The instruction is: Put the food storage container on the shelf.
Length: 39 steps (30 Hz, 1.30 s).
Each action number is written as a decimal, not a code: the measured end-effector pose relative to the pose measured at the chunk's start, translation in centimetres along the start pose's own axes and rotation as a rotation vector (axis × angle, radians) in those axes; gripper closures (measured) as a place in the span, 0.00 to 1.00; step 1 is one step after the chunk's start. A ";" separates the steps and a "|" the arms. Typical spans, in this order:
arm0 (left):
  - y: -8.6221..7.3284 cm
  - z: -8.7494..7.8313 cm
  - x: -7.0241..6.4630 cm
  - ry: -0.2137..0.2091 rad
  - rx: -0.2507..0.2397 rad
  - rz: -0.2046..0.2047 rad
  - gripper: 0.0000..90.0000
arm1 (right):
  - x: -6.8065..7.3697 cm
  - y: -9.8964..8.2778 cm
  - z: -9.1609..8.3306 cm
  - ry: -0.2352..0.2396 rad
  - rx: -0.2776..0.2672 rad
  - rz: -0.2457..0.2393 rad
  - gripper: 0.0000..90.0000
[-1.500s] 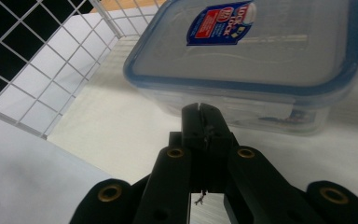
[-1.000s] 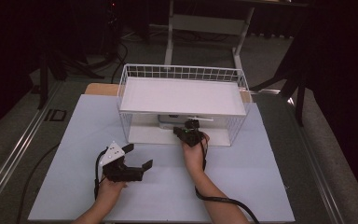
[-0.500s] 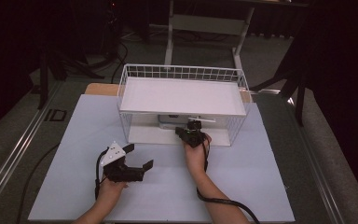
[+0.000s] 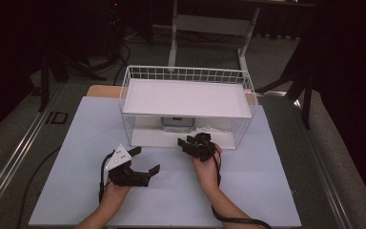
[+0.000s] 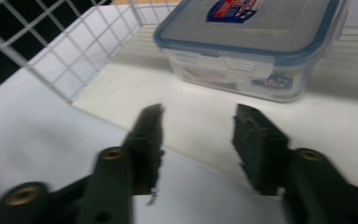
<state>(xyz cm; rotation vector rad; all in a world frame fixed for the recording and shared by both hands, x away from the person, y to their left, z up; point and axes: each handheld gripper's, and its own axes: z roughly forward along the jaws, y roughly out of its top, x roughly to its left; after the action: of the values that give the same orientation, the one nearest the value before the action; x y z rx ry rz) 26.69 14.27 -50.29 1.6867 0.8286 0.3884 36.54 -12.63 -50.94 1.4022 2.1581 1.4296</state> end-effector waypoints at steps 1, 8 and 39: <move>0.2 0.0 0.0 -0.003 0.005 0.005 0.02 | 0.0 -0.1 -0.4 0.008 -0.008 0.003 0.47; 1.3 -0.3 -0.1 -0.006 0.031 0.011 0.02 | 0.1 -0.5 -2.9 0.085 -0.033 0.000 0.23; -0.3 -3.8 -0.1 -0.090 0.100 0.018 0.02 | -0.1 -3.3 -10.8 0.075 -0.036 -0.189 0.20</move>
<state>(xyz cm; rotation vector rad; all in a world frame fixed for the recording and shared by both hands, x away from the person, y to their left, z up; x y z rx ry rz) 24.04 16.89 -49.50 1.7917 0.7773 0.2849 28.17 -19.60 -48.11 1.1153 2.2305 1.4637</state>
